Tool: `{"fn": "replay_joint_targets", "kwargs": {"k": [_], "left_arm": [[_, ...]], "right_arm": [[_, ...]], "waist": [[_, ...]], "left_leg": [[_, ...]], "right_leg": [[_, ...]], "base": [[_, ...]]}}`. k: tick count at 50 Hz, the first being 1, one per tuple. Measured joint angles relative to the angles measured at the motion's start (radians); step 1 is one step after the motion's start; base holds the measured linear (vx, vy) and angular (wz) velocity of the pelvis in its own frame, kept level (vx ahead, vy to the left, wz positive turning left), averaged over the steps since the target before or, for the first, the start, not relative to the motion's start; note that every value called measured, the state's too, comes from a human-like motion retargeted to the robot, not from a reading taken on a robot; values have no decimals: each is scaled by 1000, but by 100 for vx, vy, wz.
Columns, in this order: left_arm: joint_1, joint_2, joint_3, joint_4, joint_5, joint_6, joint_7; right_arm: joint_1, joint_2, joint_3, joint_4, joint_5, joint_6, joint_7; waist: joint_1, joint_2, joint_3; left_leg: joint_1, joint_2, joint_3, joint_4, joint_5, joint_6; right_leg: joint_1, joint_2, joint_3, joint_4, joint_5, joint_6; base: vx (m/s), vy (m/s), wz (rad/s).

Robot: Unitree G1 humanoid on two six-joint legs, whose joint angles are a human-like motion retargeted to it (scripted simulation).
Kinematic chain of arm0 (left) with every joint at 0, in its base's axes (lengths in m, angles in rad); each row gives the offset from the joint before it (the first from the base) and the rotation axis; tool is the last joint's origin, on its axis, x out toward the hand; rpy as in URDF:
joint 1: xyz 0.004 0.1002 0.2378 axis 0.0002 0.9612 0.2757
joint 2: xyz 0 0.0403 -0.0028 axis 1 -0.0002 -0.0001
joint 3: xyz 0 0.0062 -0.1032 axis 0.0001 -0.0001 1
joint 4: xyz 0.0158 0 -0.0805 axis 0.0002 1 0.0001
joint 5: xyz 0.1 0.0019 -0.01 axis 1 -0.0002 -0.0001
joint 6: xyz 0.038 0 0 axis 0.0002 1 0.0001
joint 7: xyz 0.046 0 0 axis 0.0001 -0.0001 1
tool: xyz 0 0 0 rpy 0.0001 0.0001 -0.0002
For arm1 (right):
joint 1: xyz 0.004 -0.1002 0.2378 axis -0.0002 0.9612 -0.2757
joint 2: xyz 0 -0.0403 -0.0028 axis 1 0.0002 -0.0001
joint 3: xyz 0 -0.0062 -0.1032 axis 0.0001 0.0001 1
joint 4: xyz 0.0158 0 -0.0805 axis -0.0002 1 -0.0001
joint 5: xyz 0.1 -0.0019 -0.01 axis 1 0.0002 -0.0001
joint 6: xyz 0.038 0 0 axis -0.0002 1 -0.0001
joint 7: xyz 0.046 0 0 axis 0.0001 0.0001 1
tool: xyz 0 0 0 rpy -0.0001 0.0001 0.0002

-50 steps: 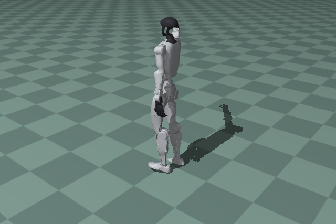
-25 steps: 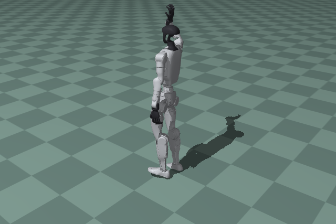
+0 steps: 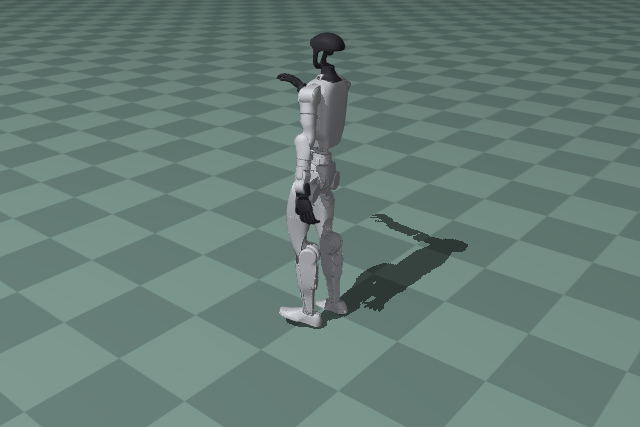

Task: Upper body actions

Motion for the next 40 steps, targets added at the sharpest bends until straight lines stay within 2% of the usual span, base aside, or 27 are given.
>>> {"fn": "replay_joint_targets", "kwargs": {"k": [5, 7, 10, 13, 15, 18, 20, 21, 23, 25, 28, 30, 32, 35, 37, 38, 40], "left_arm": [[15, -3, 26, 4, -28, 2, 8], [16, -6, 33, 6, -32, 5, 8], [17, -27, 42, 2, -41, 7, 10], [14, -77, 93, -3, -82, 13, 53], [10, -111, 145, -5, -118, 10, 73], [2, -129, 231, 8, -154, 4, 69], [-5, -103, 294, 35, -172, 10, 65], [-13, -71, 320, 55, -175, 23, 71], [-21, 3, 409, 89, -166, 54, 81], [-29, 86, 522, 113, -128, 84, 81], [-36, 297, 745, 104, -40, 166, 79], [-40, 488, 846, 58, -91, 206, 121], [-54, 651, 896, 17, -179, 211, 171], [-142, 898, 934, -26, -297, 209, 269], [-267, 1010, 929, -63, -306, 184, 347], [-329, 1044, 910, -83, -304, 171, 378], [-483, 1115, 828, -158, -309, 139, 429]], "right_arm": [[118, 255, -94, 479, 74, 181, 585], [178, 333, -110, 750, 122, 108, 678], [279, 398, -29, 1012, 114, 29, 633], [389, 524, -6, 1142, 33, 89, 522], [460, 610, -53, 1186, 14, 130, 442], [556, 678, -179, 1196, 144, 143, 344], [585, 688, -270, 1196, 280, 153, 353], [585, 678, -335, 1196, 350, 176, 373], [571, 639, -456, 1196, 478, 225, 407], [533, 586, -554, 1196, 577, 254, 427], [426, 426, -778, 1196, 644, 289, 455], [355, 254, -894, 1170, 689, 333, 481], [310, 99, -940, 1134, 737, 347, 476], [203, -166, -928, 1096, 784, 342, 424], [74, -336, -845, 1086, 779, 340, 374], [3, -401, -787, 1083, 774, 340, 353], [-201, -519, -575, 1031, 771, 353, 286]], "waist": [[9, -8, 6], [19, -15, 14], [33, -16, 27], [27, -9, 39], [20, 0, 49], [9, 16, 61], [109, 29, 61], [56, 30, 59], [-3, 34, 56], [2, 33, 55], [3, 26, 53], [11, 24, 38], [24, 25, 16], [44, 25, -25], [43, 27, -52], [42, 29, -62], [39, 30, -81]], "left_leg": [[8, 1, 7, -3, -2, 1], [14, -1, 10, -5, -4, 2], [17, -1, 12, -5, -6, 1], [14, -1, 8, -4, -7, 1], [13, 0, 3, -4, -7, 1], [13, 5, 2, -5, -6, 2], [21, 31, 119, -11, -22, -7], [11, 21, 64, -7, -15, -3], [1, 12, 9, -4, -8, 2], [0, 15, 21, -7, -10, 2], [-1, 20, 30, -8, -11, 1], [-6, 26, 40, -10, -11, 1], [-12, 31, 46, -12, -12, 1], [-31, 35, 46, -13, -12, -1], [-48, 35, 43, -13, -13, -2], [-56, 34, 42, -13, -14, -3], [-71, 31, 41, -12, -15, -6]], "right_leg": [[-1, 2, 7, 0, 4, -3], [0, 1, 12, 1, 5, -4], [0, 0, 17, 2, 5, -4], [0, 0, 17, 2, 4, -3], [1, 1, 18, 1, 4, -1], [-5, 4, 20, 7, 7, -1], [-42, 11, 140, 36, -4, -1], [-27, 7, 85, 20, 2, 2], [-14, 4, 30, 3, 10, 6], [-18, 7, 44, 2, 10, 4], [-26, 10, 51, 1, 13, 3], [-36, 14, 55, 3, 13, 3], [-48, 18, 58, 5, 12, 4], [-71, 20, 58, 7, 10, 5], [-87, 19, 53, 8, 9, 7], [-95, 17, 51, 8, 8, 7], [-109, 13, 49, 8, 6, 8]], "base": [[4, 3, -13], [5, -1, -17], [0, 0, 0], [0, 0, 0], [0, 0, 0], [0, 0, -27], [-1, 1, -153], [-3, 1, 39], [-3, 0, 129], [-1, 0, -18], [-1, -1, -18], [7, -2, -10], [8, 0, -6], [6, 6, 4], [0, 6, 17], [-6, 6, 15], [-6, 7, 11]]}}
